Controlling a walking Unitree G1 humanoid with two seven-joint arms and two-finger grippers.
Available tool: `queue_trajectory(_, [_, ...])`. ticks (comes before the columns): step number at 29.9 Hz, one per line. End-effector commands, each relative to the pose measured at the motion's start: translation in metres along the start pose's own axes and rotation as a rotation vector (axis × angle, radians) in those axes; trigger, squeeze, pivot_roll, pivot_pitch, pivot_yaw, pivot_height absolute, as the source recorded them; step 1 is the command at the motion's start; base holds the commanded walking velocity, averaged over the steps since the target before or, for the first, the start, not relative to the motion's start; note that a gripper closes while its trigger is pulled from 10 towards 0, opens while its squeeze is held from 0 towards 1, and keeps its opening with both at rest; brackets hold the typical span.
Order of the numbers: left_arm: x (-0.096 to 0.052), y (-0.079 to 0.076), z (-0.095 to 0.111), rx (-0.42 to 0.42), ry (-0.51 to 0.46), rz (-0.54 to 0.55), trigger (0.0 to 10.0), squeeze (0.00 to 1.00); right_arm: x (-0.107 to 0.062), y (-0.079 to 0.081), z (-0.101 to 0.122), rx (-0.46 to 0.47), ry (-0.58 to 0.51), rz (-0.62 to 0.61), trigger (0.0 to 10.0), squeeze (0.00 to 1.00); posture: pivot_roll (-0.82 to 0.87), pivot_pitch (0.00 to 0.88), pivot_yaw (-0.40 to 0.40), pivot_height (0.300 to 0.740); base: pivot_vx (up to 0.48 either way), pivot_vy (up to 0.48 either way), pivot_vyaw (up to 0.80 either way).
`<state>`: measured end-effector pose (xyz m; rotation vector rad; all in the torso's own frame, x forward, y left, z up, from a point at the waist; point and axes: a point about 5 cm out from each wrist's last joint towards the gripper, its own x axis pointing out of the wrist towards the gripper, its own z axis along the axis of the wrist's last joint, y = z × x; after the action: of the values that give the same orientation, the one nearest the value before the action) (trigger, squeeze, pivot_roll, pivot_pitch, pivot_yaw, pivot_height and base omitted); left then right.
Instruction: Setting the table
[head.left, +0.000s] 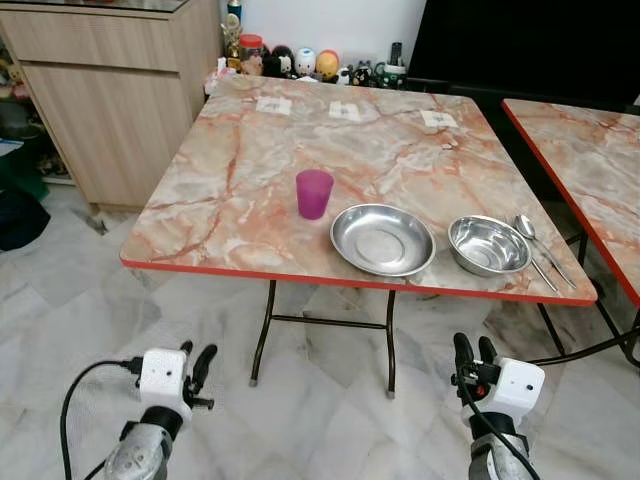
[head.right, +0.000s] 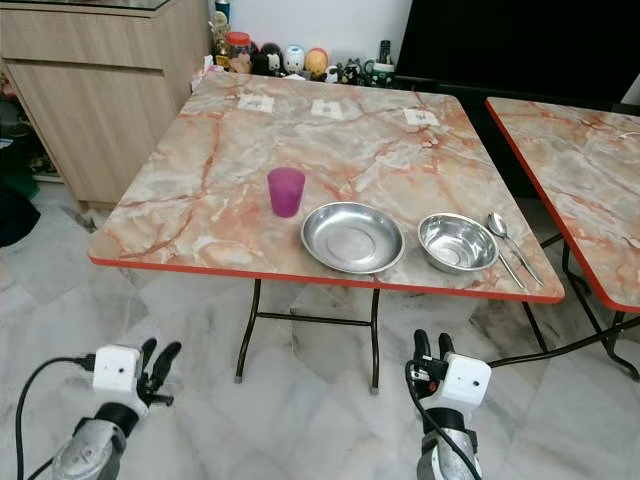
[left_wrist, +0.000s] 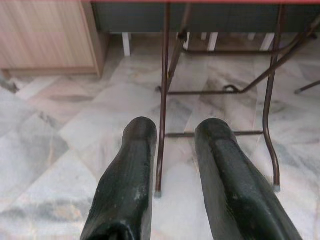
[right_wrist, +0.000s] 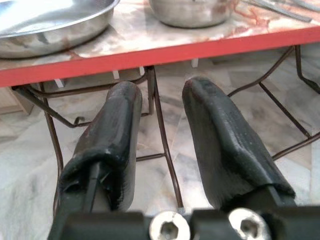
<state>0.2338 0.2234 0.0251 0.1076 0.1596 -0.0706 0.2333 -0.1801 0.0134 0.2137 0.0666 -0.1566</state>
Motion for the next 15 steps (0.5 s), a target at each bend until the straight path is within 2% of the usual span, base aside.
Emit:
queue_trajectory(1, [-0.003,0.001,-0.012,0.003,0.074,0.000,10.0,0.00,-0.004,-0.001,-0.005,0.044,0.039,-0.044,10.0,0.00,0.16,0.000,-0.118,0.740,0.000,0.000,0.00])
queue_trajectory(4, [0.000,0.000,-0.024,-0.002,0.152,-0.015,10.0,0.00,-0.009,-0.010,-0.017,0.062,0.111,-0.099,10.0,0.00,0.17,0.000,-0.108,0.740,0.000,0.000,0.00])
queue_trajectory(9, [0.006,-0.005,-0.032,0.011,0.211,-0.048,10.0,0.00,-0.006,-0.014,-0.027,0.052,0.179,-0.130,10.0,0.00,0.16,0.000,-0.083,0.740,0.000,0.000,0.00])
queue_trajectory(12, [0.011,-0.010,-0.036,0.015,0.249,-0.070,10.0,0.00,-0.005,-0.015,-0.034,0.044,0.223,-0.141,10.0,0.00,0.14,0.000,-0.074,0.740,0.000,0.000,0.00])
queue_trajectory(15, [0.017,-0.019,-0.038,0.021,0.274,-0.105,10.0,0.00,-0.004,-0.020,-0.031,0.032,0.222,-0.139,10.0,0.00,0.11,0.000,-0.063,0.740,0.000,0.000,0.00])
